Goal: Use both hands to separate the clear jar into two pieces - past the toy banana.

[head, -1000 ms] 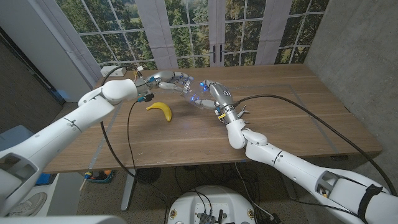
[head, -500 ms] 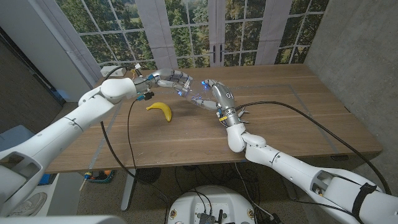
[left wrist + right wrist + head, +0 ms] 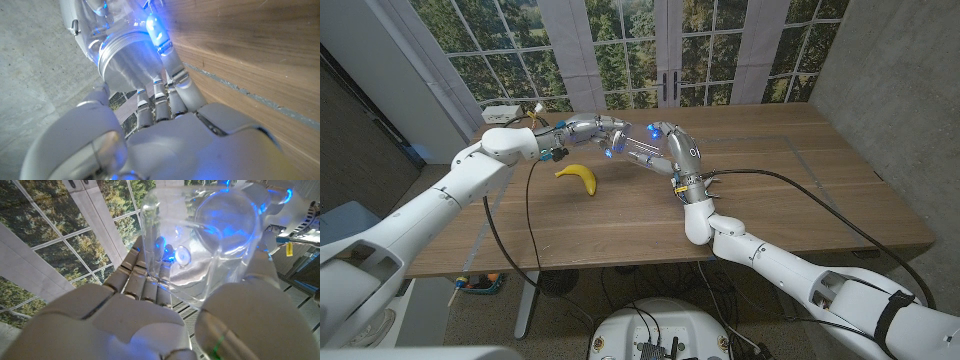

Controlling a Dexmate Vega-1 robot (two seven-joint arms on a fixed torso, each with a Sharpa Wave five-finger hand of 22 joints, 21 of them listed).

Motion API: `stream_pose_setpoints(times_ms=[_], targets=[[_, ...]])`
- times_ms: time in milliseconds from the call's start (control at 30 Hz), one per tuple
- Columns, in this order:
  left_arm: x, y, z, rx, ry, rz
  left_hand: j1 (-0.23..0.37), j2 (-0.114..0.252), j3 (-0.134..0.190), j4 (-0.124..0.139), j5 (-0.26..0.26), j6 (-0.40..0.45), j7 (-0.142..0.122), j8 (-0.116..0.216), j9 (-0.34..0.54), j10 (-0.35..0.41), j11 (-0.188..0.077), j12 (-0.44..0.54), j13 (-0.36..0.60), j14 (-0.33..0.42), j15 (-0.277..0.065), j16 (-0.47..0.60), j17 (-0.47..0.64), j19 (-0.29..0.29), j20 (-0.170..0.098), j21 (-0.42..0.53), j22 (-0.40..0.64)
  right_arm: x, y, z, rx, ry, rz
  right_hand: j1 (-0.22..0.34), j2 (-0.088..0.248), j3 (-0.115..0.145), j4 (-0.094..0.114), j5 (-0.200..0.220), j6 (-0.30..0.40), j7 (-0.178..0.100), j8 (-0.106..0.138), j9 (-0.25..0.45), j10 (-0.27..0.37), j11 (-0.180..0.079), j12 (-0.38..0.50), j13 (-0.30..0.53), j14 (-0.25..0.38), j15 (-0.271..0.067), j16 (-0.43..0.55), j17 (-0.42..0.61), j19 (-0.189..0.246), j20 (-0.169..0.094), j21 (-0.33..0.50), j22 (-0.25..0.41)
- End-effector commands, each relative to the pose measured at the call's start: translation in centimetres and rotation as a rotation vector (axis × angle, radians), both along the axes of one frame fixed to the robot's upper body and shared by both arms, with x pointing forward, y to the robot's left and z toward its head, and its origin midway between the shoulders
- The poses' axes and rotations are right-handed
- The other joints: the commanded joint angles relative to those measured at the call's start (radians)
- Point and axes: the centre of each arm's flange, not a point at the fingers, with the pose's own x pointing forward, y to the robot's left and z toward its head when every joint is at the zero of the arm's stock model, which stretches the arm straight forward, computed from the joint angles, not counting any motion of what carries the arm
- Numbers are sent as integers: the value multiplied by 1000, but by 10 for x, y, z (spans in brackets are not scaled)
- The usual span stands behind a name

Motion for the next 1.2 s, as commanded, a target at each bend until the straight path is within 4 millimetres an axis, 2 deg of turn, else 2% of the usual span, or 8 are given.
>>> stream_pose_setpoints(times_ms=[33,400,467,533,667,800,967,1200], targets=[[3,-8,-2,-64,122,-136,-58,-45,-1,10,18,234,207,-1,-4,425,-139,-14,-5,306,-363,-7,-2,31,5,-15,1,1,-1,-3,25,-7,15,239,337,68,66,2,146,-151,84,195,197,-201,-3,4,1,-150,-8,6,-6,-41,10,4],[-2,-6,1,-46,105,-67,-134,18,47,7,47,201,204,-15,-10,425,-100,-50,-4,312,-338,-16,-1,76,17,-47,4,1,-3,0,35,-12,12,235,338,70,68,3,142,-149,83,197,196,-200,-5,5,-1,-149,-13,18,-13,-41,20,5],[-7,-1,2,-37,36,33,-183,-25,79,-1,43,41,193,-28,-14,380,-63,-94,-1,274,-316,-29,-1,71,33,-80,6,2,-3,0,34,-9,13,235,338,70,68,3,142,-148,82,196,197,-201,-5,5,-1,-150,-14,20,-13,-41,22,5],[-12,4,3,-55,-32,109,-259,-110,51,-18,29,-52,160,-19,-16,305,-22,-120,1,174,-282,-40,-1,30,79,-125,8,3,-3,0,33,-8,15,235,339,71,68,4,142,-149,83,197,197,-201,-5,6,-1,-150,-15,22,-14,-41,23,5],[-21,11,3,-97,-135,210,-302,-273,12,-116,-2,-304,26,-18,-20,-83,-43,-129,3,-225,-184,-49,3,-276,225,-315,15,5,-2,0,29,-7,14,234,338,71,68,4,144,-149,83,196,197,-200,-6,5,1,-150,-14,25,-12,-41,26,5],[-30,16,1,-165,-246,306,-308,-298,-5,-182,-34,-493,-79,-16,-23,-419,-54,-123,0,-580,-110,-48,4,-599,328,-370,15,7,-1,1,26,-3,14,232,338,73,68,4,146,-150,84,196,199,-201,-7,3,1,-150,-17,29,-15,-42,31,5],[-39,19,2,-178,-400,415,-269,-284,8,-253,-59,-611,-127,-20,-24,-576,-85,-125,-1,-730,-116,-47,2,-768,340,-368,12,9,-2,1,23,-1,15,231,338,75,68,4,149,-148,84,194,204,-201,-7,3,3,-151,-19,34,-15,-42,36,5],[-45,21,11,-105,-563,472,-109,-231,75,-356,-89,-703,-185,-1,-17,-676,-128,-113,2,-785,-149,-38,2,-792,305,-353,10,10,-3,1,22,3,20,230,337,76,67,4,154,-149,83,190,206,-201,-7,3,5,-151,-22,40,-15,-43,43,5]])
